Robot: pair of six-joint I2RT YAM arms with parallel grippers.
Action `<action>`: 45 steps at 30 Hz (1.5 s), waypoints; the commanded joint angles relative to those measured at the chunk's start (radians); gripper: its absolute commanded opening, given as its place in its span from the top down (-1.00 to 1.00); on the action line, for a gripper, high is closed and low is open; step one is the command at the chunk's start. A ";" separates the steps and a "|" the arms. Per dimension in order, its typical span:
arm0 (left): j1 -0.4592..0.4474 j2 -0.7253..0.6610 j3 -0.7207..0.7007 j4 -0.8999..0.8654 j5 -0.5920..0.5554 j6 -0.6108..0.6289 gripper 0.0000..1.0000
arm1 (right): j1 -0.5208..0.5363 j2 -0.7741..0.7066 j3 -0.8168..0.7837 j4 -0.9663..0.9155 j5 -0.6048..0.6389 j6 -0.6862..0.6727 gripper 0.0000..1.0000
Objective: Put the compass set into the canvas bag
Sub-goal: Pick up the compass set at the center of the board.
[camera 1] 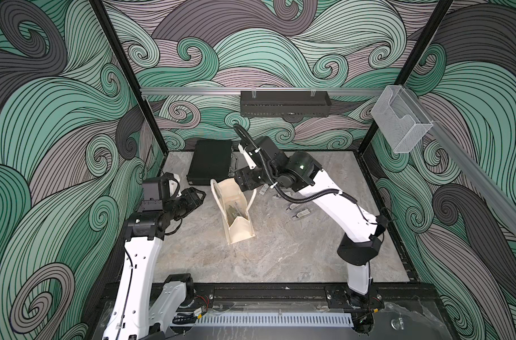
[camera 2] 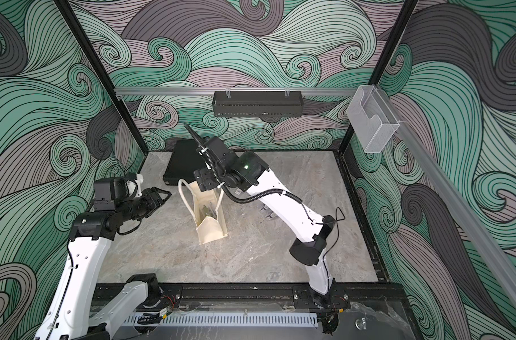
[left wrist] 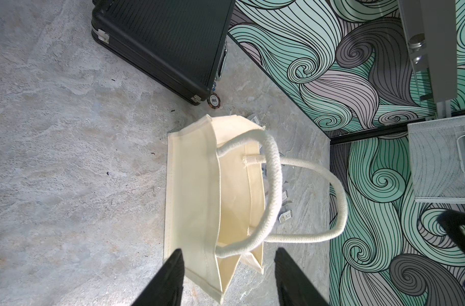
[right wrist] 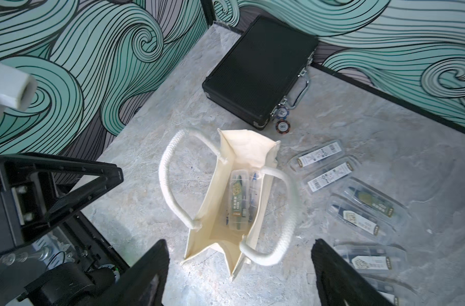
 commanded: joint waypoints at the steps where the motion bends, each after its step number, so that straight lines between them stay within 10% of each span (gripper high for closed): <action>1: -0.011 0.003 0.025 0.009 -0.015 0.002 -0.13 | -0.044 -0.079 -0.129 -0.009 0.120 -0.023 -0.70; 11: -0.015 0.023 0.066 -0.012 -0.034 0.022 -0.13 | -0.279 -0.439 -0.742 0.163 0.097 0.064 -0.73; 20: -0.026 0.035 0.070 -0.012 -0.047 0.020 -0.13 | -0.529 -0.446 -1.090 0.253 -0.124 0.079 -0.76; 37: -0.041 0.066 0.058 -0.010 -0.074 0.019 -0.13 | -0.537 -0.096 -1.020 0.253 -0.324 -0.137 -0.79; 45: -0.042 0.064 0.057 -0.017 -0.082 0.024 -0.13 | -0.541 -0.074 -0.999 0.212 -0.191 0.047 -0.80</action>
